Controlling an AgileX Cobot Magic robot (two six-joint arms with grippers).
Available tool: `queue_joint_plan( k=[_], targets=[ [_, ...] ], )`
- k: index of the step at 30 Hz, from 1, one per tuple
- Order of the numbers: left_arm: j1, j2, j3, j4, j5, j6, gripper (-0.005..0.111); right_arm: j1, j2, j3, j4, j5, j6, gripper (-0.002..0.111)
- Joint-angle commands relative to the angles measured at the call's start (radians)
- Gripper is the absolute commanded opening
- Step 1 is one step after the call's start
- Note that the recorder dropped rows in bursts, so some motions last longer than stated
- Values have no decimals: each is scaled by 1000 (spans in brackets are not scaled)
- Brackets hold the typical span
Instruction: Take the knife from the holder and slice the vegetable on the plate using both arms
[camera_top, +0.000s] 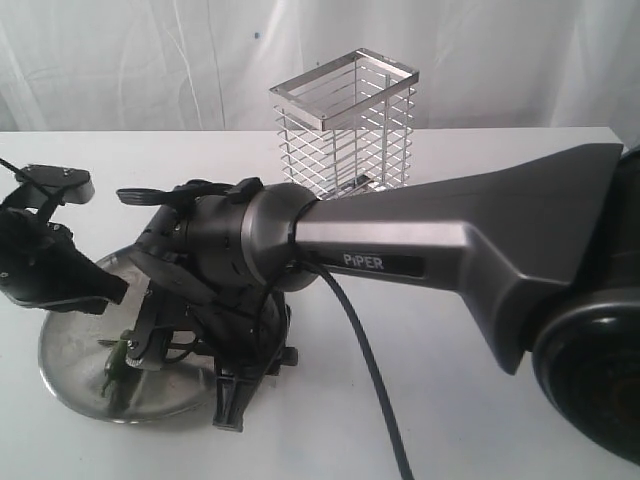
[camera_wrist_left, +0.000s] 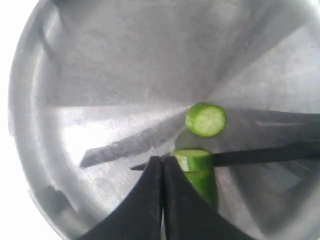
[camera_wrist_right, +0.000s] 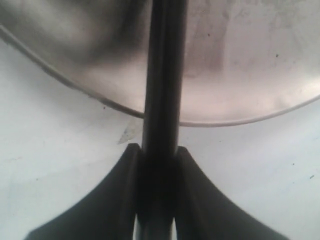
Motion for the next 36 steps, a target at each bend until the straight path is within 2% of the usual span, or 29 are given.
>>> queue_joint_plan(
  k=[1, 6, 36],
  targets=[
    [-3, -12, 38, -3, 66, 1, 0, -7, -6, -36, 21, -6, -9, 0],
    [-3, 14, 97, -3, -4, 1, 0, -7, -6, -46, 23, -11, -9, 0],
    [-5, 63, 97, -34, -24, 1, 0, -7, 30, -70, 20, -33, -40, 0]
  ],
)
